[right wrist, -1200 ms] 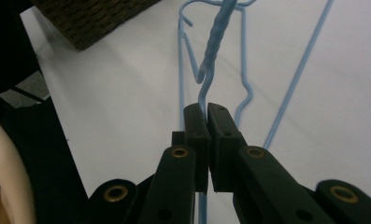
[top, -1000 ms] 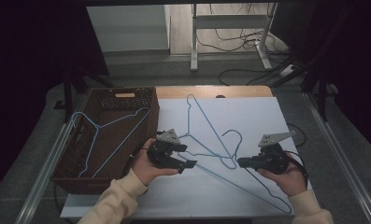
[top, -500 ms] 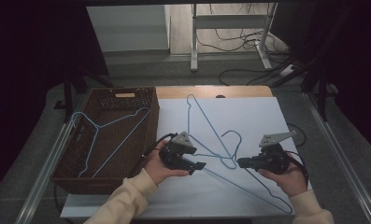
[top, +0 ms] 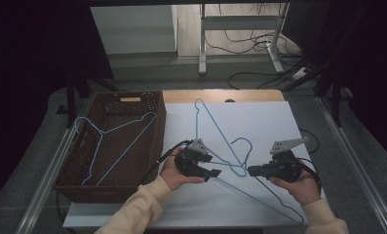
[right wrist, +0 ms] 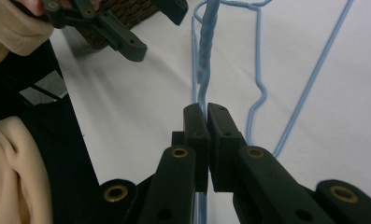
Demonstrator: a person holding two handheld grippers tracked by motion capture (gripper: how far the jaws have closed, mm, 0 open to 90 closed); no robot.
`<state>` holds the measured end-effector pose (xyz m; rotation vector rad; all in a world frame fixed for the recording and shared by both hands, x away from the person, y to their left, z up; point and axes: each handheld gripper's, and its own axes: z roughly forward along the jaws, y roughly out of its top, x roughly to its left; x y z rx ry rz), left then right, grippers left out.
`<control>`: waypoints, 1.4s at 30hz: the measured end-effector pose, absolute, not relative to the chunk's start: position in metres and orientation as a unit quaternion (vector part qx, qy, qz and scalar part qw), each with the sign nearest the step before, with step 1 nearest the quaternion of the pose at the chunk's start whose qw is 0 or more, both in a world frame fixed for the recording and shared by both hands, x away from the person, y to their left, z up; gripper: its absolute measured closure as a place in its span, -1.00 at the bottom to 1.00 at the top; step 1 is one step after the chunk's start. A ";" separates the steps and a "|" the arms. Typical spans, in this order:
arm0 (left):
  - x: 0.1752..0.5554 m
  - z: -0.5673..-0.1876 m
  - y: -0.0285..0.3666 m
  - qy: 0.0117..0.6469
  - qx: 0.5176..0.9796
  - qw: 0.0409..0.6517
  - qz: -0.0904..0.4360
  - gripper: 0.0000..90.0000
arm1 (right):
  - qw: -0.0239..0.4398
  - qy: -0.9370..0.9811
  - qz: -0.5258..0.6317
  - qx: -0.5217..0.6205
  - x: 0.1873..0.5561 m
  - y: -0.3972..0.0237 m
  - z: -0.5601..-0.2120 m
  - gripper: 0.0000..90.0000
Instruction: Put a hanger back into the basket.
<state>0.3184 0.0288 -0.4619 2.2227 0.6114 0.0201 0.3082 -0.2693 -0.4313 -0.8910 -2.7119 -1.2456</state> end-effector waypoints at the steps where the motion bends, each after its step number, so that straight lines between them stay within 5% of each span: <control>1: 0.319 -0.463 0.027 0.243 0.882 0.404 0.010 -0.16 | 0.015 -0.871 -0.400 -0.285 0.309 -0.269 -0.432 0.94; 12: 0.328 -0.474 0.003 0.212 0.899 0.383 0.025 -0.02 | 0.022 -0.871 -0.402 -0.283 0.309 -0.270 -0.433 0.94; 18: 0.332 -0.476 0.004 0.221 0.898 0.377 0.050 0.41 | 0.021 -0.868 -0.404 -0.288 0.310 -0.272 -0.435 0.94; 31: 0.313 -0.469 0.001 0.144 0.924 0.348 0.063 0.86 | 0.010 -0.853 -0.421 -0.308 0.313 -0.280 -0.434 0.93; 42: 0.302 -0.455 0.009 0.143 0.927 0.346 0.033 0.93 | 0.007 -0.842 -0.441 -0.310 0.314 -0.282 -0.435 0.76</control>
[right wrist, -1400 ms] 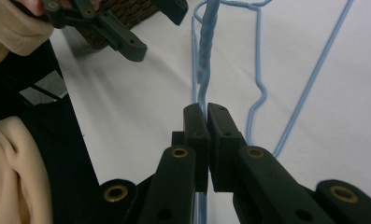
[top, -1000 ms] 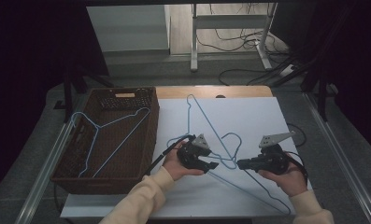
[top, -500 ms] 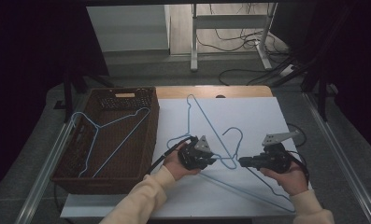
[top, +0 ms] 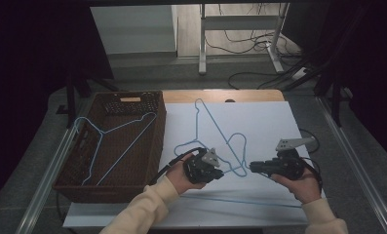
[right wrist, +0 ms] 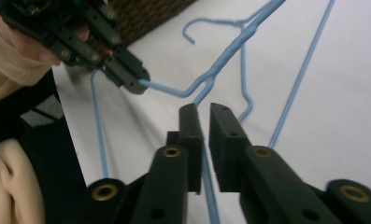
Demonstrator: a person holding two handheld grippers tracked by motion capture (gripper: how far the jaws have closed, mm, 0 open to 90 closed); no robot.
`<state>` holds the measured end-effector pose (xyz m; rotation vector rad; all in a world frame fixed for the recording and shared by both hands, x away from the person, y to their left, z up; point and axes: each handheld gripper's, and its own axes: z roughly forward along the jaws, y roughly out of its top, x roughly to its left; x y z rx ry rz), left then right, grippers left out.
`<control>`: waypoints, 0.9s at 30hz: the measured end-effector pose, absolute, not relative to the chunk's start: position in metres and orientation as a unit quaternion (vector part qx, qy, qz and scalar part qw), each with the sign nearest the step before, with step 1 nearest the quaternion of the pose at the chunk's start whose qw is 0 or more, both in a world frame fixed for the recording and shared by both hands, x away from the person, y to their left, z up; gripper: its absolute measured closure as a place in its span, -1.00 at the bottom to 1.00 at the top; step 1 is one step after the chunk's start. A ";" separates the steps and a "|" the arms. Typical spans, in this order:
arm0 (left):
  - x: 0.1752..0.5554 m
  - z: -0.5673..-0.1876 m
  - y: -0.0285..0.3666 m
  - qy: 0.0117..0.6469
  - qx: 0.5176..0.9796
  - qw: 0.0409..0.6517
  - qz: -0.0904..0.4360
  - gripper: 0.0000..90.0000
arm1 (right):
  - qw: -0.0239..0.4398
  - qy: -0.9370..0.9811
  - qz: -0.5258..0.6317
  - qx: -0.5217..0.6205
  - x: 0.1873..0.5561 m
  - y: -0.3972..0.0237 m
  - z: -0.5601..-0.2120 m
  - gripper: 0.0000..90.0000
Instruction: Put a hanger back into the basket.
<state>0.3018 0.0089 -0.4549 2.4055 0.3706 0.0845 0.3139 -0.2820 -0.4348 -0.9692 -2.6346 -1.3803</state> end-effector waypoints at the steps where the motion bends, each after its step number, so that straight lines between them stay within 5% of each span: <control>1: 0.300 -0.453 0.010 0.143 0.926 0.348 0.030 0.93 | 0.004 -0.837 -0.450 -0.311 0.314 -0.284 -0.434 0.72; 12: 0.289 -0.432 0.029 0.162 0.914 0.371 0.014 0.94 | -0.028 -0.790 -0.494 -0.361 0.317 -0.308 -0.431 0.12; 27: 0.285 -0.408 0.072 0.205 0.885 0.418 0.008 0.94 | -0.052 -0.763 -0.511 -0.393 0.318 -0.324 -0.431 -0.01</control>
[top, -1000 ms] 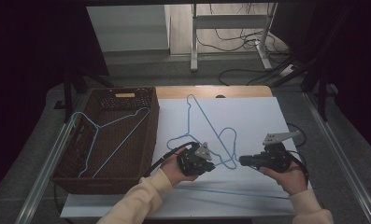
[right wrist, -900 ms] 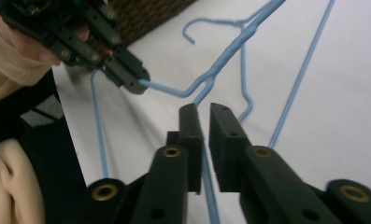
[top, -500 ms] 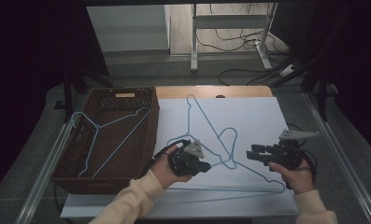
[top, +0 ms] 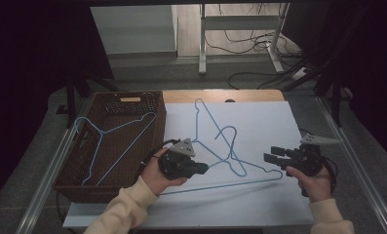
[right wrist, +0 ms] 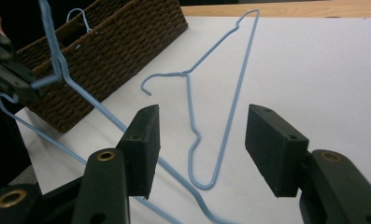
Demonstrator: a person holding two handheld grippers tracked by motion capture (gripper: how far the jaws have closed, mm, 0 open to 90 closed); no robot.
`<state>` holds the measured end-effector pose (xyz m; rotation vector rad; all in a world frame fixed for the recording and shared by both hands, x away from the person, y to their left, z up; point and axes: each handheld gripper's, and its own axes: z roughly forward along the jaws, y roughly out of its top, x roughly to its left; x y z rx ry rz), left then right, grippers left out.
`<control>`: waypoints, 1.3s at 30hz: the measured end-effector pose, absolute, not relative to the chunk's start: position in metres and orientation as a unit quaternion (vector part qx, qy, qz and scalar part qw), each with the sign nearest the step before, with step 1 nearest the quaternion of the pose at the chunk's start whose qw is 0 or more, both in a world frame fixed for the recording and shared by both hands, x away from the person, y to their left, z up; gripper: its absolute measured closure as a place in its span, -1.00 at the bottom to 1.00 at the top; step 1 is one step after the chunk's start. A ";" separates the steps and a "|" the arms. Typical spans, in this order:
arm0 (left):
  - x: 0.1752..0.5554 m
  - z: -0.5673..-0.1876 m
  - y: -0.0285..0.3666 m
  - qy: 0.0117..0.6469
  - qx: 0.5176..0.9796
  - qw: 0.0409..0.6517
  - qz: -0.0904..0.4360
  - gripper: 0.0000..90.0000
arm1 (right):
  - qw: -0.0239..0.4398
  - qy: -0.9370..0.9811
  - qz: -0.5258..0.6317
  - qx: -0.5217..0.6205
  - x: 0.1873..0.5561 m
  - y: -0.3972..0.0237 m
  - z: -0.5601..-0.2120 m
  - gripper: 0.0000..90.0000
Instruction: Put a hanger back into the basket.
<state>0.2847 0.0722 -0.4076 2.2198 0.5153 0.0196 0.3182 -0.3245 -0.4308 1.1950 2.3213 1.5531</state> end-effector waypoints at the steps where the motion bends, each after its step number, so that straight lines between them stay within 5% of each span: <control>1: 0.285 -0.406 0.075 0.210 0.883 0.421 0.007 0.94 | 0.051 0.763 0.509 0.395 0.318 -0.325 -0.431 -0.02; 39: 0.283 -0.359 0.219 0.321 0.793 0.515 0.051 0.94 | 0.059 0.781 0.479 0.397 0.322 -0.319 -0.439 -0.11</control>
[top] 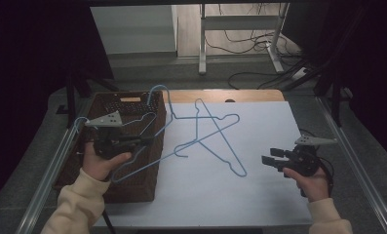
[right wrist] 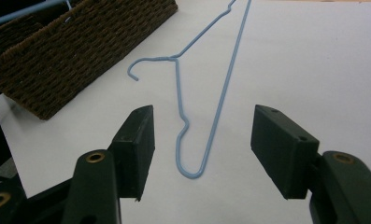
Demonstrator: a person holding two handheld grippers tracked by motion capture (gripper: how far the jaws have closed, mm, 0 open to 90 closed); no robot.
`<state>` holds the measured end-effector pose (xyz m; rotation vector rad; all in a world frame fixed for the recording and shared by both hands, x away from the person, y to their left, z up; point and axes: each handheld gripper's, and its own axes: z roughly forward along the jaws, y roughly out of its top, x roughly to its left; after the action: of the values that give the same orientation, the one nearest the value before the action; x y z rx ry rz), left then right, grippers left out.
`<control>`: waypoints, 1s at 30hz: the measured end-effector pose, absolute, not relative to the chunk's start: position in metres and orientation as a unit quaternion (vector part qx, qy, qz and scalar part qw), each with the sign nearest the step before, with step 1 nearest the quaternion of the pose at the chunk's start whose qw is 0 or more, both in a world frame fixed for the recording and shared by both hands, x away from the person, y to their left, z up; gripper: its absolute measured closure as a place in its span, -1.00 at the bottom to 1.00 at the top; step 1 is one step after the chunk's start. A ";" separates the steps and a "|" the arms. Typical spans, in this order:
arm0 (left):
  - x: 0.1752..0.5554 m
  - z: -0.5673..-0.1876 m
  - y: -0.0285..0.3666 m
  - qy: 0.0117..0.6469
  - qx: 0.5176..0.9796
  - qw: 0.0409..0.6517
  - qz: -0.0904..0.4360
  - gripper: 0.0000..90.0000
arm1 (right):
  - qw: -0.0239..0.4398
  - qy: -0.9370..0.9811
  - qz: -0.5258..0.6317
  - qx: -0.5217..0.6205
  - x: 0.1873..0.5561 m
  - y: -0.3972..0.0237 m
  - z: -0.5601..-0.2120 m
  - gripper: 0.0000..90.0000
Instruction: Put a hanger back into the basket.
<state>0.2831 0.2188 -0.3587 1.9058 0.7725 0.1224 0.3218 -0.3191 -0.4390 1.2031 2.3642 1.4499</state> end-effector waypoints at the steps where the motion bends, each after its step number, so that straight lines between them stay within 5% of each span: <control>1: 0.283 -0.358 0.224 0.327 0.790 0.517 0.053 0.94 | 0.059 0.781 0.478 0.397 0.322 -0.319 -0.439 -0.11; 30: 0.281 -0.391 0.333 0.463 0.697 0.537 0.109 0.94 | 0.060 0.789 0.464 0.399 0.324 -0.316 -0.444 -0.12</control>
<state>0.2811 0.3329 -0.3907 1.6595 1.1022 0.2597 0.3235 -0.3161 -0.4437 1.2065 2.3873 1.4037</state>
